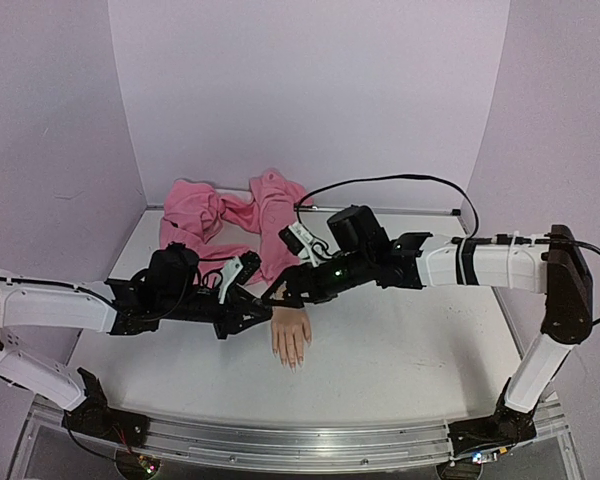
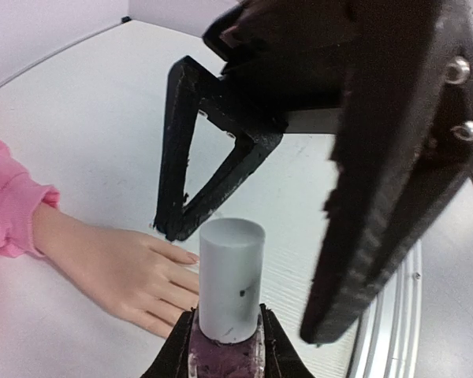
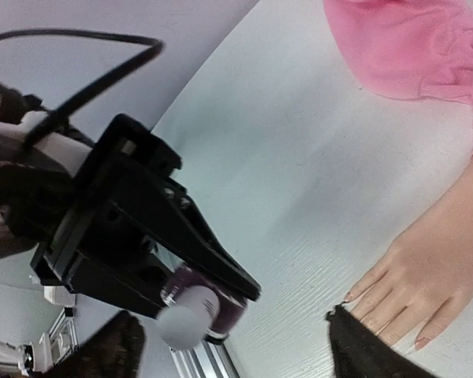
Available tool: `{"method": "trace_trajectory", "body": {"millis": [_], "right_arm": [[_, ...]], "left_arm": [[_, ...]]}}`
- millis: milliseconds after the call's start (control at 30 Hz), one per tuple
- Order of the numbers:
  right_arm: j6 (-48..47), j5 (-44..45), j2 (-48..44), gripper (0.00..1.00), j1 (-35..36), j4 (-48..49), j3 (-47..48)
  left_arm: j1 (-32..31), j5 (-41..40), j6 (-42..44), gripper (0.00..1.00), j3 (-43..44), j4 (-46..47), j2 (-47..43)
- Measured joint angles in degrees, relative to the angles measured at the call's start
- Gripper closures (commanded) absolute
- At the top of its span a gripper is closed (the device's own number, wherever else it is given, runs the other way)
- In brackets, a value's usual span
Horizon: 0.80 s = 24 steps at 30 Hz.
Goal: Paint the nails
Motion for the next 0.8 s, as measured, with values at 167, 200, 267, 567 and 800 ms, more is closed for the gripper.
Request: {"method": "trace_trajectory", "body": {"millis": [167, 200, 267, 567, 800], "right_arm": [[4.3, 7.0, 0.0, 0.02, 0.0, -0.2, 0.0], [5.3, 8.5, -0.1, 0.02, 0.0, -0.3, 0.0], [7.1, 10.9, -0.4, 0.02, 0.0, 0.0, 0.0], [13.8, 17.5, -1.0, 0.31, 1.7, 4.8, 1.9], [15.8, 22.4, 1.6, 0.54, 5.7, 6.9, 7.3]], "left_arm": [[-0.7, -10.3, 2.0, 1.00, -2.0, 0.0, -4.7], [-1.0, -12.5, 2.3, 1.00, -2.2, -0.1, -5.4], [-2.0, -17.4, 2.7, 1.00, -2.3, -0.1, -6.4], [-7.1, -34.1, 3.5, 1.00, -1.3, -0.1, -4.5], [-9.5, -39.8, 3.5, 1.00, 1.0, -0.1, -2.0]]}}
